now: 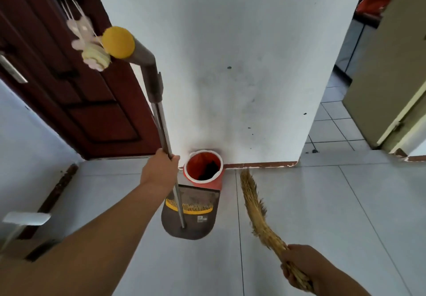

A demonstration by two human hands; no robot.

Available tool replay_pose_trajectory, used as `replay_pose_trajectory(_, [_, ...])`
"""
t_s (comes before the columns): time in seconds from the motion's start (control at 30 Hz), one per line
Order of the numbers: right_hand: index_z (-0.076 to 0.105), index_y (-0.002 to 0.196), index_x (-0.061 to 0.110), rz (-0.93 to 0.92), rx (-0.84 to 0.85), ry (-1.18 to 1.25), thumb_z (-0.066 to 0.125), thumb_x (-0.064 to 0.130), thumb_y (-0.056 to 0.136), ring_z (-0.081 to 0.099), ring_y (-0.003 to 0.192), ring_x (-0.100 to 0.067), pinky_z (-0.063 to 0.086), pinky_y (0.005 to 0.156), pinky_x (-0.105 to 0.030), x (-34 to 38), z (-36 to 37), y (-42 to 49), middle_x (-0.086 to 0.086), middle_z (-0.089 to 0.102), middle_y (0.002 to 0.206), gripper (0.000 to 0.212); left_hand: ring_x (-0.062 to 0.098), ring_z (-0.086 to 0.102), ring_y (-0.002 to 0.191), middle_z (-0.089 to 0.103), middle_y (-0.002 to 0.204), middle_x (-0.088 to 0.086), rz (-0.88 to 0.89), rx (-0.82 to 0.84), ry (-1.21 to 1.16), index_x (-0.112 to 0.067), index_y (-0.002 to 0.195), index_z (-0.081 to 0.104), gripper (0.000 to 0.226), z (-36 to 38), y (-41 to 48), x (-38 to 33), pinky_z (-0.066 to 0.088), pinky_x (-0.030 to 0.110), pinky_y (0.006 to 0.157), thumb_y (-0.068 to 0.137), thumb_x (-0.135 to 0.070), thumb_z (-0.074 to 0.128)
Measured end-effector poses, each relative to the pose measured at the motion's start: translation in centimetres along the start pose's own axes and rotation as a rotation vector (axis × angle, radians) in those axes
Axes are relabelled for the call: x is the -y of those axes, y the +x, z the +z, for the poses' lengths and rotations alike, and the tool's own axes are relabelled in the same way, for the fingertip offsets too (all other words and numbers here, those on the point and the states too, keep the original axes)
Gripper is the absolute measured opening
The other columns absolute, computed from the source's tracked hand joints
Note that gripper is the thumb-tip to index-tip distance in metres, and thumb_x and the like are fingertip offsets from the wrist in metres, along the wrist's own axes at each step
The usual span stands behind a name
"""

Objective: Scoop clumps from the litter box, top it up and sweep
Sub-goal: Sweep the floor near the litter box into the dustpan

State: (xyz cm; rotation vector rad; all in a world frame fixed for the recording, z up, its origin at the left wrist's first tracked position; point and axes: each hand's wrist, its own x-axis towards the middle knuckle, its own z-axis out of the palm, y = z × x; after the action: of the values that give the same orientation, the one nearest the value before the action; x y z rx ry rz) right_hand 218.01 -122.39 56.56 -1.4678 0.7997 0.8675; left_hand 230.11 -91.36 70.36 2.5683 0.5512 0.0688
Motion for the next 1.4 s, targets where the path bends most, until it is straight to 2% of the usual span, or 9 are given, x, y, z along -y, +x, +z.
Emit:
replay_pose_trajectory(0.1, [0.066, 0.094, -0.007, -0.030, -0.017, -0.157, 0.061, 0.004, 0.075, 0.067, 0.073, -0.041, 0.047, 0.058, -0.033, 4.9, -1.9, 3.2, -0.019, 0.065, 0.072, 0.023, 0.038, 0.064, 0.100, 0.067, 0.109, 0.018, 0.014, 0.006, 0.035, -0.005, 0.112, 0.056, 0.032, 1.4, 5.1, -3.7, 0.050, 0.040, 0.085, 0.101, -0.034, 0.052])
replay_pose_trajectory(0.2, [0.066, 0.099, -0.009, 0.012, 0.008, -0.154, 0.060, 0.002, 0.077, 0.063, 0.063, -0.033, 0.047, 0.057, -0.032, 9.0, -3.4, 5.7, -0.019, 0.065, 0.070, 0.025, 0.040, 0.062, 0.106, 0.066, 0.114, 0.019, 0.060, 0.028, 0.159, -0.002, 0.117, 0.054, 0.036, 3.2, 10.2, -7.6, 0.041, 0.037, 0.079, 0.102, -0.035, 0.049])
replay_pose_trajectory(0.3, [0.064, 0.098, -0.011, 0.038, -0.015, -0.157, 0.057, -0.002, 0.080, 0.058, 0.058, -0.029, 0.047, 0.053, -0.031, 12.1, -4.3, 8.3, -0.021, 0.063, 0.068, 0.021, 0.039, 0.063, 0.109, 0.066, 0.117, 0.019, 0.148, 0.069, 0.292, -0.002, 0.119, 0.052, 0.039, 5.2, 14.3, -10.8, 0.045, 0.038, 0.081, 0.104, -0.037, 0.045])
replay_pose_trajectory(0.4, [0.068, 0.097, -0.005, 0.049, -0.018, -0.220, 0.061, 0.007, 0.078, 0.066, 0.066, -0.031, 0.051, 0.058, -0.031, 15.4, -5.2, 11.3, -0.020, 0.069, 0.077, 0.023, 0.038, 0.063, 0.111, 0.065, 0.119, 0.018, 0.225, 0.124, 0.401, -0.002, 0.121, 0.050, 0.040, 7.9, 18.7, -13.4, 0.046, 0.040, 0.086, 0.105, -0.037, 0.042])
replay_pose_trajectory(0.57, [0.070, 0.094, 0.003, 0.075, -0.029, -0.268, 0.064, 0.016, 0.071, 0.071, 0.082, -0.030, 0.055, 0.071, -0.033, 19.0, -6.4, 15.7, -0.017, 0.073, 0.091, 0.027, 0.035, 0.065, 0.107, 0.067, 0.115, 0.014, 0.355, 0.216, 0.546, -0.005, 0.119, 0.048, 0.036, 11.9, 23.8, -16.7, 0.040, 0.035, 0.075, 0.106, -0.038, 0.039])
replay_pose_trajectory(0.67, [0.068, 0.095, -0.002, 0.113, -0.007, -0.203, 0.063, 0.009, 0.074, 0.069, 0.073, -0.035, 0.053, 0.062, -0.033, 20.8, -6.8, 17.0, -0.018, 0.071, 0.076, 0.025, 0.033, 0.065, 0.108, 0.067, 0.115, 0.013, 0.481, 0.309, 0.646, -0.005, 0.119, 0.047, 0.035, 14.6, 25.3, -19.0, 0.041, 0.034, 0.076, 0.107, -0.036, 0.039])
replay_pose_trajectory(0.8, [0.065, 0.090, -0.010, 0.097, -0.024, -0.112, 0.057, -0.002, 0.080, 0.059, 0.051, -0.027, 0.049, 0.049, -0.028, 22.8, -8.0, 18.1, -0.019, 0.065, 0.063, 0.014, 0.032, 0.066, 0.106, 0.067, 0.115, 0.012, 0.561, 0.422, 0.713, -0.006, 0.120, 0.049, 0.031, 17.2, 26.8, -21.2, 0.040, 0.033, 0.074, 0.107, -0.032, 0.040])
replay_pose_trajectory(1.0, [0.062, 0.091, -0.011, 0.127, -0.025, 0.048, 0.054, -0.007, 0.083, 0.052, 0.048, -0.025, 0.043, 0.046, -0.026, 24.5, -10.1, 19.9, -0.019, 0.057, 0.060, 0.012, 0.031, 0.066, 0.106, 0.066, 0.115, 0.011, 0.566, 0.469, 0.771, -0.005, 0.121, 0.049, 0.031, 19.4, 28.9, -23.7, 0.048, 0.037, 0.080, 0.106, -0.031, 0.043])
replay_pose_trajectory(1.4, [0.059, 0.090, -0.007, 0.134, 0.051, 0.054, 0.055, -0.008, 0.082, 0.054, 0.050, -0.025, 0.042, 0.045, -0.026, 26.4, -13.7, 21.9, -0.017, 0.055, 0.062, 0.009, 0.033, 0.064, 0.110, 0.065, 0.121, 0.012, 0.579, 0.484, 0.917, -0.003, 0.122, 0.048, 0.035, 20.5, 30.5, -26.6, 0.047, 0.038, 0.085, 0.106, -0.033, 0.044])
